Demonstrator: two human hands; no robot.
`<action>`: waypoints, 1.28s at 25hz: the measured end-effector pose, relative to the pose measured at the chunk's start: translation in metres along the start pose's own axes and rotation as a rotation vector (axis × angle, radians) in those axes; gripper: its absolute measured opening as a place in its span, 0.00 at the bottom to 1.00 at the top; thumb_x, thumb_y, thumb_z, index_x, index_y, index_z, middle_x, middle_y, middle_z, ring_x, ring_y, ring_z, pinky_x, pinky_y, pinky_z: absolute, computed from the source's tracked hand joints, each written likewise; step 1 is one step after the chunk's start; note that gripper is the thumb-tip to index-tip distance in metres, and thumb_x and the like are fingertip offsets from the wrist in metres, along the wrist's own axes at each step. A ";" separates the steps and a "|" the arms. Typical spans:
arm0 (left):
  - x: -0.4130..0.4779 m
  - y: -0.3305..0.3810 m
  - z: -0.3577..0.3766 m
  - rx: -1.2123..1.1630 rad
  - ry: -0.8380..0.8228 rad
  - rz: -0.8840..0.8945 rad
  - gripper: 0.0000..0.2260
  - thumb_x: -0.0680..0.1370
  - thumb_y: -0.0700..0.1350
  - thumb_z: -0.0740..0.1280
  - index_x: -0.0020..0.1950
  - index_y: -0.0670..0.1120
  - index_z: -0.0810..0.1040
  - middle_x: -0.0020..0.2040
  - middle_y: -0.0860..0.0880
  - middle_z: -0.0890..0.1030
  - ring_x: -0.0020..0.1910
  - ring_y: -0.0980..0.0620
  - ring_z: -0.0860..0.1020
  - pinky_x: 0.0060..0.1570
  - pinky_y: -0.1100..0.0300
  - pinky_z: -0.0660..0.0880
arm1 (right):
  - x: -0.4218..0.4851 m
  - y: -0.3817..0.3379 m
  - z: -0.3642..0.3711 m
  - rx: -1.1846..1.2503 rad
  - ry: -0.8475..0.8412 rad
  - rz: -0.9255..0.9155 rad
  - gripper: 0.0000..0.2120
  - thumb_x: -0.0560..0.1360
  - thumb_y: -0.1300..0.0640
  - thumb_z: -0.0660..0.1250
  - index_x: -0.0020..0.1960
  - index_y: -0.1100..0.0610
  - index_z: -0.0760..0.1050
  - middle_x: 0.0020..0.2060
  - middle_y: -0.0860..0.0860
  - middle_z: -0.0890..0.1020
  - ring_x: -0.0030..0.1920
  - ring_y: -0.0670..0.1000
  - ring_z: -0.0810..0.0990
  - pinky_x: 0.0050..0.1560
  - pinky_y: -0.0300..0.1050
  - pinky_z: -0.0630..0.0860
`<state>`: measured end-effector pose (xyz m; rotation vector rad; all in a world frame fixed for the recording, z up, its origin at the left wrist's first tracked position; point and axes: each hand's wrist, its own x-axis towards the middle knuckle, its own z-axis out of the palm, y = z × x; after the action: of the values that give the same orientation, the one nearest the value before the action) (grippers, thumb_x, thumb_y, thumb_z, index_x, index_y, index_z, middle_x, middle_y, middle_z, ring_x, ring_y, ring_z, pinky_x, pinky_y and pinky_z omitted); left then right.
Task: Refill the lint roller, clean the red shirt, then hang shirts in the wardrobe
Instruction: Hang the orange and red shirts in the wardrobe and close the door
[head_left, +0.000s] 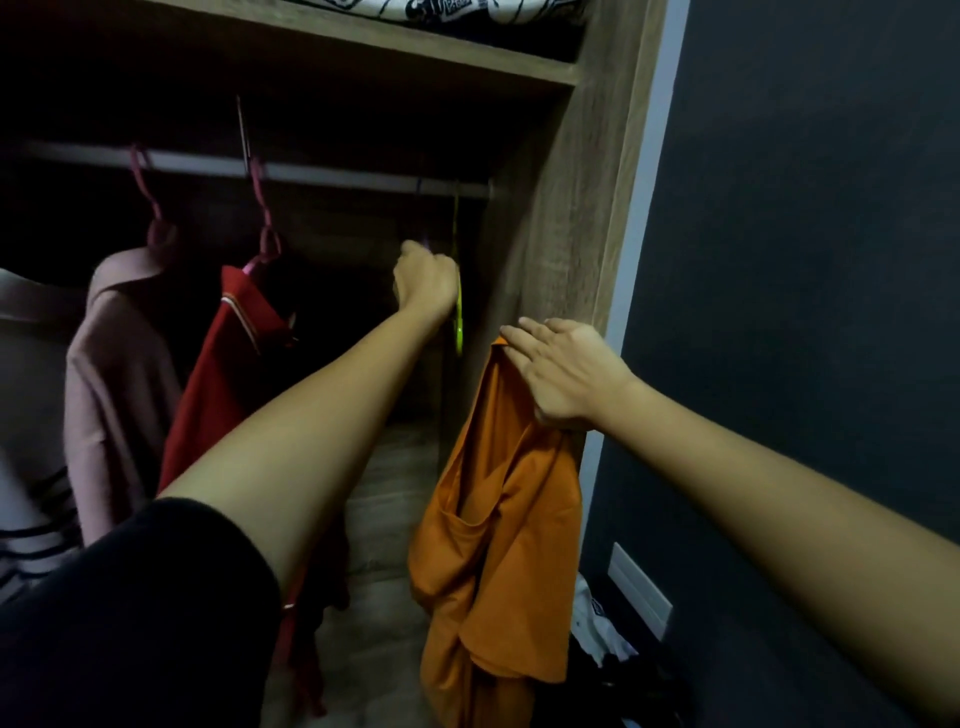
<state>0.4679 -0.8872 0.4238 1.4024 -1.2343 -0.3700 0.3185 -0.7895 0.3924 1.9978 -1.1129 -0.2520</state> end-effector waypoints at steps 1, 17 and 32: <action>-0.007 -0.003 -0.006 -0.016 0.028 -0.015 0.15 0.79 0.42 0.55 0.63 0.38 0.68 0.62 0.37 0.74 0.60 0.39 0.74 0.58 0.52 0.70 | 0.000 -0.001 0.001 -0.002 -0.003 0.006 0.28 0.79 0.51 0.48 0.75 0.61 0.48 0.76 0.58 0.50 0.76 0.56 0.52 0.74 0.51 0.53; -0.182 -0.184 -0.215 0.147 0.001 0.542 0.06 0.78 0.50 0.58 0.44 0.49 0.69 0.25 0.55 0.65 0.29 0.51 0.71 0.27 0.66 0.61 | 0.005 -0.034 -0.034 0.711 -0.062 0.184 0.38 0.67 0.63 0.67 0.74 0.57 0.56 0.74 0.56 0.60 0.74 0.55 0.59 0.74 0.54 0.51; -0.215 -0.193 -0.316 0.122 -0.279 0.728 0.09 0.79 0.56 0.55 0.43 0.54 0.69 0.25 0.49 0.74 0.23 0.57 0.74 0.28 0.62 0.70 | -0.035 -0.154 -0.167 0.911 0.273 -0.106 0.31 0.63 0.50 0.61 0.65 0.56 0.71 0.65 0.51 0.74 0.63 0.52 0.74 0.60 0.45 0.71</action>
<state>0.7243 -0.5888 0.2538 0.9245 -1.9202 0.0231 0.4792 -0.6261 0.3798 2.7669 -1.0300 0.5663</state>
